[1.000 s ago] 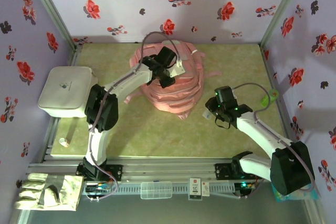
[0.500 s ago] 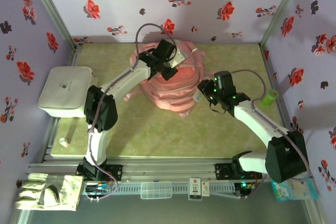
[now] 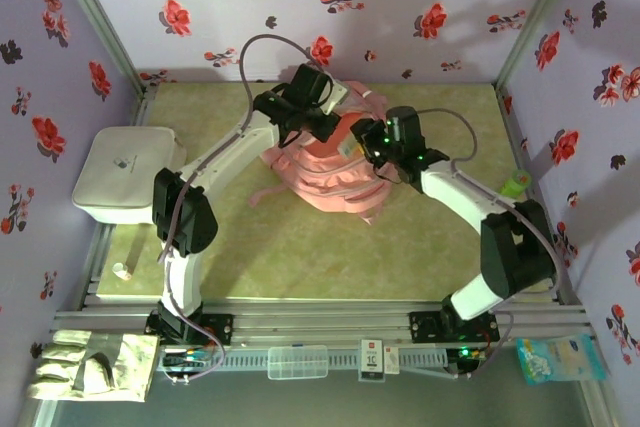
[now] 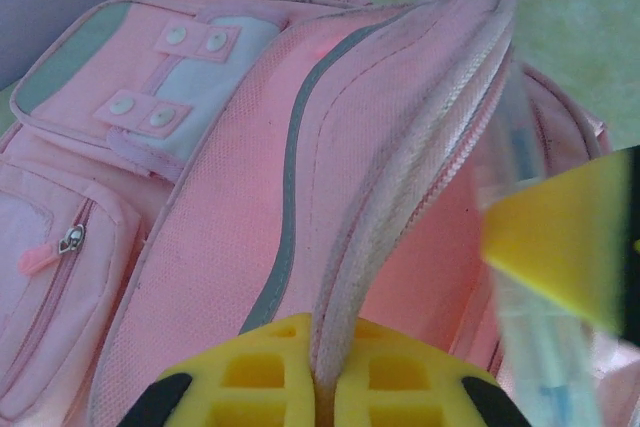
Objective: Pack the student bag
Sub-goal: Place the pencil case in the student bag, then close the student bag at the center of the table.
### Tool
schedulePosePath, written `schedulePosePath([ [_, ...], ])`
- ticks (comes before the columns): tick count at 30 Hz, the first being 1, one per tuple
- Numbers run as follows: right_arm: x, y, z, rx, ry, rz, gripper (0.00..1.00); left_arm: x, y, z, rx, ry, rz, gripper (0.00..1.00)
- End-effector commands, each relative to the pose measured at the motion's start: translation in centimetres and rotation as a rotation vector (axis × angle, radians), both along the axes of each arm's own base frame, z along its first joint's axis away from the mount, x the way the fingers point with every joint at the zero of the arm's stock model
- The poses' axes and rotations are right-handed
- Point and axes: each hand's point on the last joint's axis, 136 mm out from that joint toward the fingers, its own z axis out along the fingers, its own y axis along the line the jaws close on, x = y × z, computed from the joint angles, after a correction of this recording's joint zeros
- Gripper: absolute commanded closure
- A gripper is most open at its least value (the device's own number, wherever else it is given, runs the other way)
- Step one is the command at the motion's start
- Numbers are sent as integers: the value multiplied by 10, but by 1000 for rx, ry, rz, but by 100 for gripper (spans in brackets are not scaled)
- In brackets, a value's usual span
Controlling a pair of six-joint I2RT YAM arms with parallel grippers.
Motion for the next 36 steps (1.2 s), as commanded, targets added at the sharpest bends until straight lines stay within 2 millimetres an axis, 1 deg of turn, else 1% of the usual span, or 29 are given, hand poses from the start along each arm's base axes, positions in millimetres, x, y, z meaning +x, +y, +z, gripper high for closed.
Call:
schedulePosePath([
  [1,18,17,26,85,-69,7,56,-3,-10,92,-201,-148,-8,100],
  [3,24,21,26,90,-71,6,52,0,-8,91,-219,-129,18,100],
  [5,28,24,25,88,-71,17,45,1,-6,90,-220,-126,26,100],
  [9,28,26,21,91,-61,20,39,5,0,88,-224,-114,49,100],
  [12,24,20,18,86,-56,2,41,7,3,85,-222,-108,58,100],
  [15,19,14,20,70,-66,-6,46,7,5,82,-219,-102,63,100],
  [18,8,3,21,25,-76,-16,48,4,5,76,-209,-88,50,100],
  [20,-3,-9,17,-29,-74,-34,48,-1,4,66,-201,-61,29,97],
  [21,-7,-16,15,-58,-69,-49,48,-5,4,61,-197,-45,17,94],
  [22,-14,-25,9,-98,-59,-63,48,-10,2,54,-193,-23,-3,89],
  [24,-26,-43,-1,-166,-39,-99,47,-20,2,43,-191,18,-36,77],
  [26,-38,-63,-11,-227,-16,-139,47,-33,2,34,-196,60,-79,58],
  [28,-48,-80,-16,-283,-4,-172,46,-42,5,31,-205,80,-96,40],
  [31,-57,-94,-16,-354,-17,-183,43,-47,19,27,-239,80,-59,19],
  [32,-59,-96,-15,-380,-27,-172,42,-45,27,28,-265,72,-28,13],
  [33,-60,-97,-15,-401,-29,-160,41,-43,35,25,-288,72,7,11],
  [34,-61,-96,-14,-422,-28,-143,41,-39,45,23,-320,80,53,9],
  [36,-62,-89,-11,-459,-39,-94,40,-30,69,13,-376,123,172,8],
])
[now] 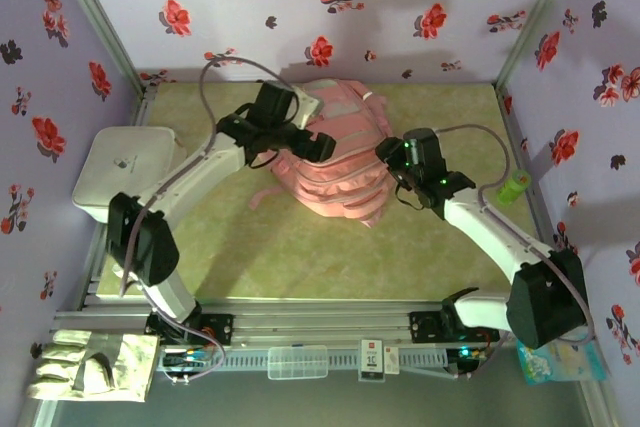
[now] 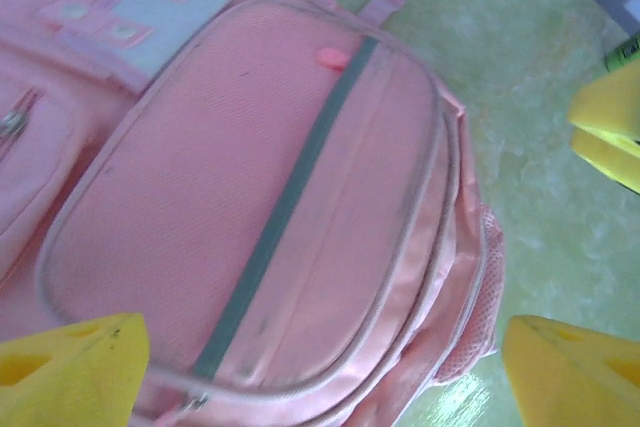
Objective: Pack the student bag
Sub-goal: Close the student bag at the center of the table, then zip the student bag at the center of the table.
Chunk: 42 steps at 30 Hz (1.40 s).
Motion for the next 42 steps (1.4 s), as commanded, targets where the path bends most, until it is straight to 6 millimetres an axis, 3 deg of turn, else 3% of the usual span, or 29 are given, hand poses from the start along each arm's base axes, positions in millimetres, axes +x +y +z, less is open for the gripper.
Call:
schedulePosePath([
  [1,-5,-2,3,-147,1,61,40,26,35,3,-151,57,207,8],
  [4,-7,21,9,-216,-8,134,39,33,61,-21,-206,189,306,11],
  [7,-10,57,15,-269,-14,220,39,36,84,-38,-224,243,378,12],
  [15,-25,164,10,-382,-11,396,42,31,163,-58,-259,258,608,13],
  [20,-28,212,-1,-365,-5,428,44,18,187,-58,-256,239,647,12],
  [23,-22,231,-17,-336,15,408,45,13,194,-56,-245,229,649,10],
  [28,-2,248,-39,-295,40,364,50,9,197,-51,-227,218,635,9],
  [30,7,244,-41,-310,43,334,51,10,196,-50,-230,216,632,8],
  [35,25,213,-40,-387,39,214,53,11,193,-53,-241,226,624,8],
  [42,34,190,-47,-445,58,137,57,14,188,-56,-265,240,612,9],
])
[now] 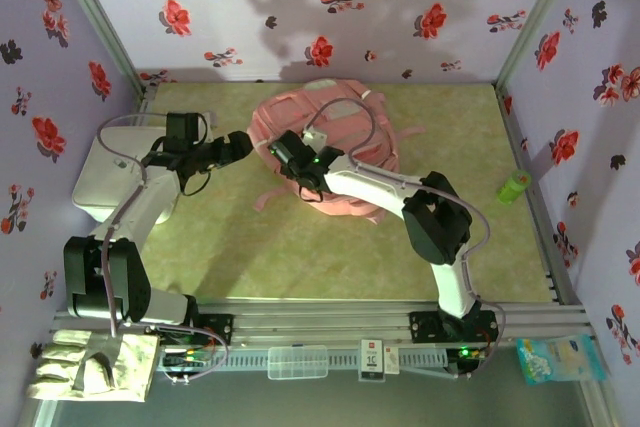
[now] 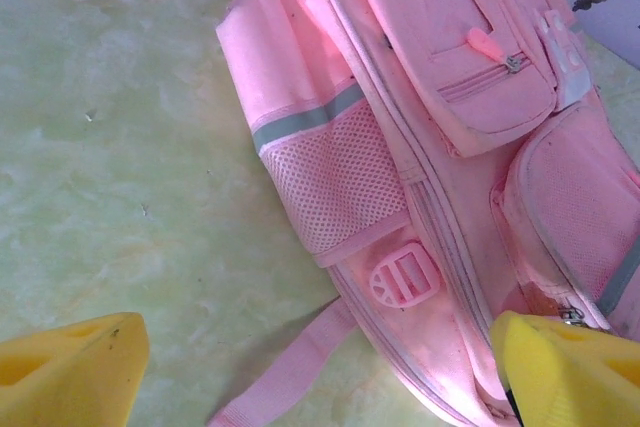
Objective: Pack the student bag
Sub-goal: Zip the student bag at the center of the table.
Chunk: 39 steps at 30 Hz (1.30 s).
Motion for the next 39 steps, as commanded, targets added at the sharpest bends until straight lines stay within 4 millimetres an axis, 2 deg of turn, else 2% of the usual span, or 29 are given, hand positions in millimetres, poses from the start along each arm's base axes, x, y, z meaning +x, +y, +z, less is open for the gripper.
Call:
schedulePosePath([
  [1,20,-30,10,-52,-49,-127,58,1,-2,-3,-17,0,-16,9],
  [5,19,-47,13,-85,-75,-187,61,1,-4,-2,-28,1,-22,9],
  [10,22,-62,19,-109,-101,-234,60,2,-10,-2,-34,-2,-37,9],
  [13,23,-73,15,-132,-95,-275,60,1,-14,-3,-35,-1,-46,9],
  [20,14,-94,9,-142,-84,-373,75,0,-20,-4,-35,3,-60,9],
  [28,6,-99,11,-133,-80,-353,88,2,-29,-3,-61,1,-77,8],
  [33,-6,-109,12,-135,-68,-322,90,7,-48,1,-117,-6,-110,9],
  [39,-27,-131,1,-143,-23,-293,89,10,-95,3,-233,-3,-191,10],
])
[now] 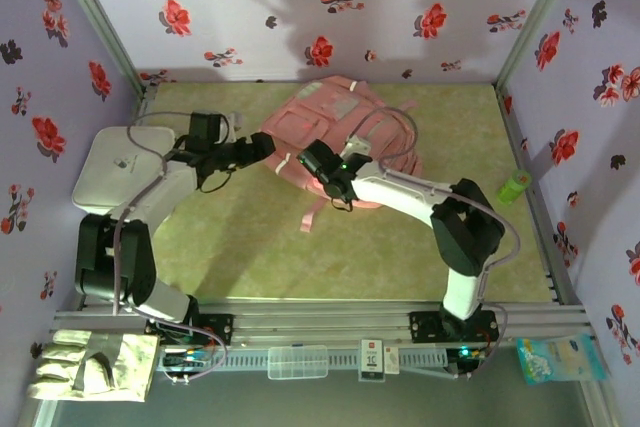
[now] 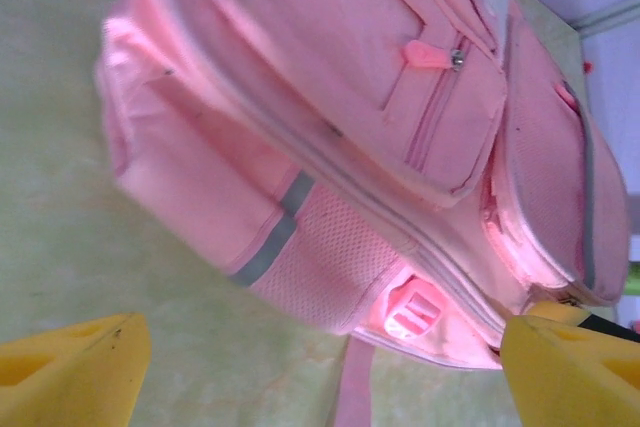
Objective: Pack the student bag
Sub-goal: Zip the student bag at the center of the table.
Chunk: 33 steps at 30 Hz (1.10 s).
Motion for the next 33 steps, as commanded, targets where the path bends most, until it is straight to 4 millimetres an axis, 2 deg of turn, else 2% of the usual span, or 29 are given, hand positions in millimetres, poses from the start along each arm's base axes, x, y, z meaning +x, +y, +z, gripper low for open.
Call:
schedulePosePath([
  [1,-10,-19,4,-3,9,7,88,8,-36,19,-125,-29,-52,11],
  [7,-13,-11,-3,66,55,112,89,8,-98,25,-307,6,-136,24],
  [12,-15,-13,-2,85,55,137,90,8,-139,17,-335,52,-188,36],
  [17,-15,-14,0,93,53,144,90,15,-154,-9,-296,128,-144,50],
  [21,-16,-16,-1,94,54,144,90,17,-165,-12,-282,136,-163,56],
  [29,-17,-27,-4,57,54,110,92,16,-166,-37,-167,190,-158,59],
  [33,-16,-29,-8,52,56,105,93,15,-172,-39,-154,198,-180,61],
])
